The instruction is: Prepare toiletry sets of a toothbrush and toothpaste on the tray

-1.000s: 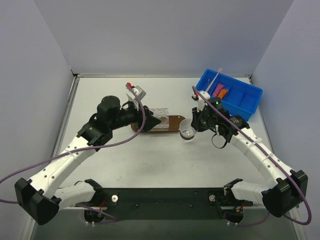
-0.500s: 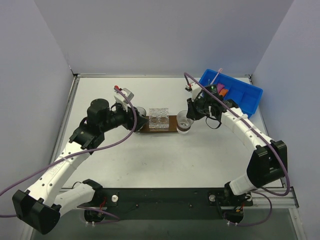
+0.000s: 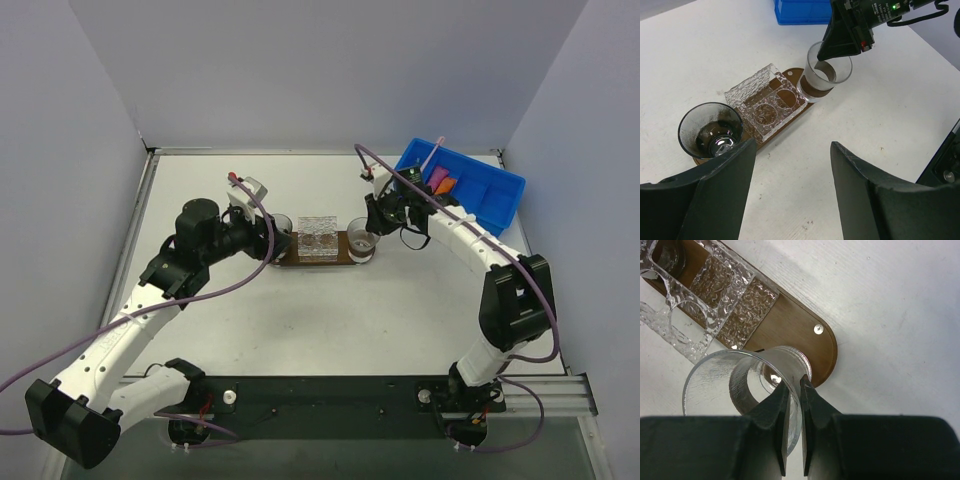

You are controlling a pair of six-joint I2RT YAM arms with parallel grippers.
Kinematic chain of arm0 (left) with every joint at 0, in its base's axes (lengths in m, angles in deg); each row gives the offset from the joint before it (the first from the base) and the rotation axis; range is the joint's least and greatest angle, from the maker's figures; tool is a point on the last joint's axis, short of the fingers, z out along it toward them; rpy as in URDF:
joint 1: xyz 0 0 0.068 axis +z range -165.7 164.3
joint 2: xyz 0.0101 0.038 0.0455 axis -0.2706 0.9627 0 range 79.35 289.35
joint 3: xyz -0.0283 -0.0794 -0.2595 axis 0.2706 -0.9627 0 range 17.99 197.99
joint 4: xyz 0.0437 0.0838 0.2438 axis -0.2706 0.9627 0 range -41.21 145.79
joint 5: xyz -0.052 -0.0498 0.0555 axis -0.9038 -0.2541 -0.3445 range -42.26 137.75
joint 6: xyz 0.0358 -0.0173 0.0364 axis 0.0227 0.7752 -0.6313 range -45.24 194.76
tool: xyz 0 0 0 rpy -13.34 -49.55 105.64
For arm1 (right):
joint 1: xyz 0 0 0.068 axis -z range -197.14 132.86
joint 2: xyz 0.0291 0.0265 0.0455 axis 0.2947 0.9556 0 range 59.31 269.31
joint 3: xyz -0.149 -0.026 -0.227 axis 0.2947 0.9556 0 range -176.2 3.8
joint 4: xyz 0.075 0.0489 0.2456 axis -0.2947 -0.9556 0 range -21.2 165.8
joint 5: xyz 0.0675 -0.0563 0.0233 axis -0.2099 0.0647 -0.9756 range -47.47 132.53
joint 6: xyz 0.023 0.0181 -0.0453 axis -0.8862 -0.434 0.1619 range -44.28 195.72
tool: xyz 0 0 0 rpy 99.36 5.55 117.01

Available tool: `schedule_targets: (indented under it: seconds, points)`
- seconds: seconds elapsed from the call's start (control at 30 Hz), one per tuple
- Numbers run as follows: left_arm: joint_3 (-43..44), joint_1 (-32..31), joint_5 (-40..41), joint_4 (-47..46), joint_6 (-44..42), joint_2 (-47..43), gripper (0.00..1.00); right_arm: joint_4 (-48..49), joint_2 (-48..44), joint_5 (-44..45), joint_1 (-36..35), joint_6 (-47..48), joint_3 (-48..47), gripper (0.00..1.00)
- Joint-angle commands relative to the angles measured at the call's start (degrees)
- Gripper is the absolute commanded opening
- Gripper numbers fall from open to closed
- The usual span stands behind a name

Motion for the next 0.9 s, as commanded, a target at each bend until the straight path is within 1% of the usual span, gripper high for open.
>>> schedule_targets:
  seconds: [0.0,0.33,0.77,0.83,0.87]
  points:
    - [0.6,0.3,0.4,-0.8,-0.9,-0.2,0.71,4.6,1.1,-1.9,-0.5,0.8,-4.8,0.0]
    - [0.6,0.3,0.4,-0.6,-1.1,0.1,0.71,3.8,4.8,-1.1,-0.7,2.6,-7.7,0.0]
    - [0.7,0.3,0.3,-0.4,-1.1,0.4,0.71,3.3,5.8,-0.4,-1.2,2.5,-7.3,0.0]
    - [0.7,0.3,0.4,-0.5,-1.1,0.3,0.71,3.2,5.7,-0.3,-1.2,2.5,-7.3,0.05]
    - [0.6,0.3,0.4,-0.4,-1.1,0.3,0.71,3.0,5.7,-0.1,-1.2,2.4,-7.4,0.09]
